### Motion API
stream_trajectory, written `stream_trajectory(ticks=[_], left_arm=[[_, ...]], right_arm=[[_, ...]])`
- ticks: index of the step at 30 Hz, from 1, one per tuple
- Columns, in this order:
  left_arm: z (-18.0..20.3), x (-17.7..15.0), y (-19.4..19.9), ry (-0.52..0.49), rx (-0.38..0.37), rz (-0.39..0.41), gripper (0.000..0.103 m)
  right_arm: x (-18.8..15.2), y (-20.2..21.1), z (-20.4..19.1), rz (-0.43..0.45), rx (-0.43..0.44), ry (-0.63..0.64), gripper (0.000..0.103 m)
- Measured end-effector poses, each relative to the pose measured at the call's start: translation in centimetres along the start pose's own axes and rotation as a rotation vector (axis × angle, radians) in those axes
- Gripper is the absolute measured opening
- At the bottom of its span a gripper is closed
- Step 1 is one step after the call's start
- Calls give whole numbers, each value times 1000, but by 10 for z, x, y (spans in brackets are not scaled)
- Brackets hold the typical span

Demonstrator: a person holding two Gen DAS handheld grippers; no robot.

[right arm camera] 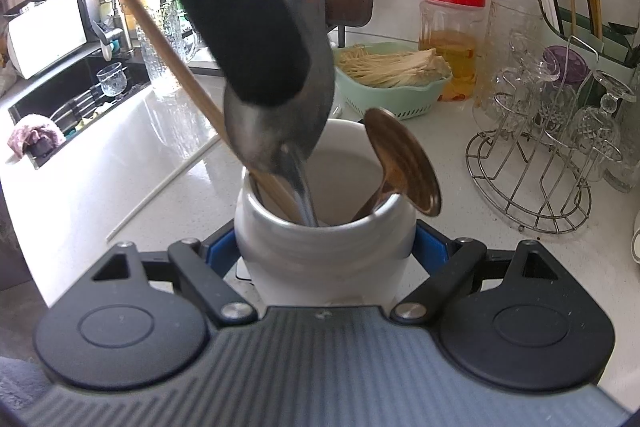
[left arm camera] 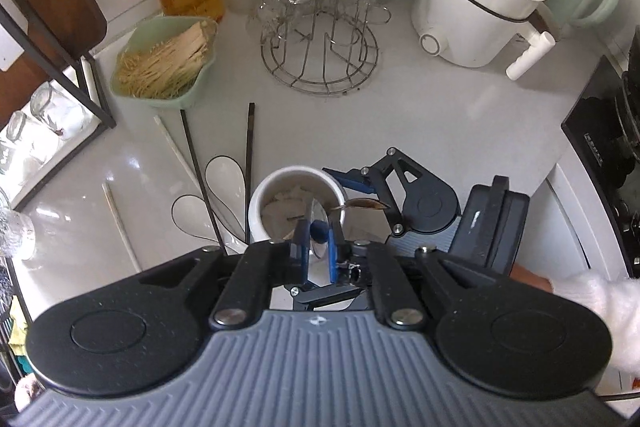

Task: Organize utensils
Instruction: 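Open the left tool to release the silver spoon in the mug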

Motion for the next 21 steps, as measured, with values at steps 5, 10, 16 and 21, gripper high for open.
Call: stream_trajectory(ticks=[5,10,16,21], left_arm=[[-3,-2,-4,35,-34,4,10],[-6,-6,-6,68,-51,3,12],[-14,-10,8,104,-83,67,30],[-19,-16,29,126,-95,149,30]], right_arm=[[0,0,0,-1,1,3,91],[0,0,0,1,1,-1,91],[0,0,-2,2,-8,-11,91],[-1,0,-4,6,-13,-17,91]])
Point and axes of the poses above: each gripper's, at about its wrist camera, not at the fingertips, and y roughly against the way its jaws point, z to its right, x to its top, the point moved 2 cm from there along -y, roughly the way its jaws point, and after that the axes turned 14 degrees about -z, right-handed, at the moved point
